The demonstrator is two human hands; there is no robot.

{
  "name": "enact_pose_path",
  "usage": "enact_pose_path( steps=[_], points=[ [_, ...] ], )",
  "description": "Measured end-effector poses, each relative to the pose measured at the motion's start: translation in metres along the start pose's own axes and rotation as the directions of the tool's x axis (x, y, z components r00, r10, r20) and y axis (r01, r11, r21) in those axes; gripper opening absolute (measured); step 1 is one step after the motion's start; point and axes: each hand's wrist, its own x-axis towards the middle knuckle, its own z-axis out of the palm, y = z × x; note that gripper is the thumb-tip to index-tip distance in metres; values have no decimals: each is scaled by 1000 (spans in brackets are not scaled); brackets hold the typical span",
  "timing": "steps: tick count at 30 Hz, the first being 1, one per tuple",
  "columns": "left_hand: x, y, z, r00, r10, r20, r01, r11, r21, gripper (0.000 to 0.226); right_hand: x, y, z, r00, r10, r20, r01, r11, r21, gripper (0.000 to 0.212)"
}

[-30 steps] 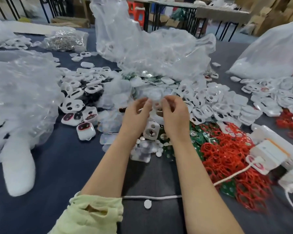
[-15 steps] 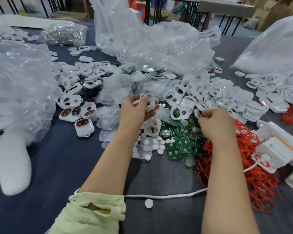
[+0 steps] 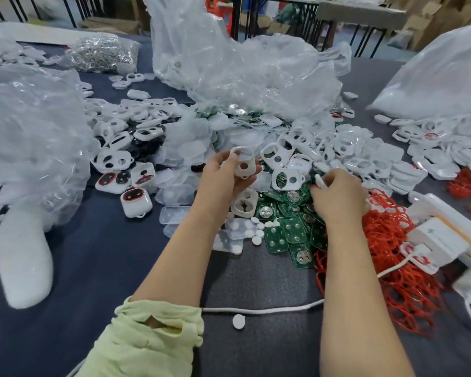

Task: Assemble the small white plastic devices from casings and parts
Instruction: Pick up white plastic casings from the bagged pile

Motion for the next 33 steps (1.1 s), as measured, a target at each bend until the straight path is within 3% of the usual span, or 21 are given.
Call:
enact_pose_path(
  steps=[3, 5, 8, 11, 14, 17, 21, 26, 28, 29, 31, 33],
  points=[
    [-1, -1, 0, 1000, -11, 12, 10, 1000, 19, 30, -1, -4, -2, 987, -105, -121, 126, 976, 178, 20],
    [0, -1, 0, 1000, -12, 14, 12, 1000, 25, 30, -3, -10, -4, 979, -160, -128, 193, 929, 315, 26],
    [0, -1, 0, 1000, -9, 20, 8, 999, 32, 25, -6, -18, -5, 990, -140, -10, 126, 855, 502, 32],
    [0, -1, -1, 1000, -9, 21, 8, 999, 34, 24, -6, -23, -7, 990, -123, 63, 52, 750, 660, 23],
    [0, -1, 0, 1000, -12, 23, 12, 999, 32, 23, -6, -21, -4, 982, -191, -4, 160, 809, 565, 10],
    [0, -1, -1, 1000, -12, 26, 11, 1000, 22, 22, -3, -16, 2, 976, -201, -85, 217, 873, 437, 27],
    [0, -2, -2, 1000, -12, 27, 12, 1000, 13, 22, 2, -13, 7, 977, -144, -157, 187, 935, 302, 31],
    [2, -4, -3, 999, -10, 32, 10, 1000, -13, 25, -3, -16, 0, 948, -87, -308, 161, 961, 227, 35],
    [2, -5, -3, 1000, -3, 23, 3, 1000, -21, 24, -11, -25, -10, 924, -126, -360, 231, 935, 268, 33],
    [3, -5, -2, 1000, -6, 15, 7, 999, -45, 21, -18, -31, -16, 938, -156, -309, 268, 893, 363, 31],
    [7, 1, -1, 1000, -14, -15, 12, 993, -117, 12, -53, -44, -30, 951, -308, -24, 263, 765, 588, 26],
    [15, 12, 2, 999, 19, -40, -25, 988, -151, 6, -104, -54, -33, 834, -519, 188, 267, 677, 686, 27]
  ],
)
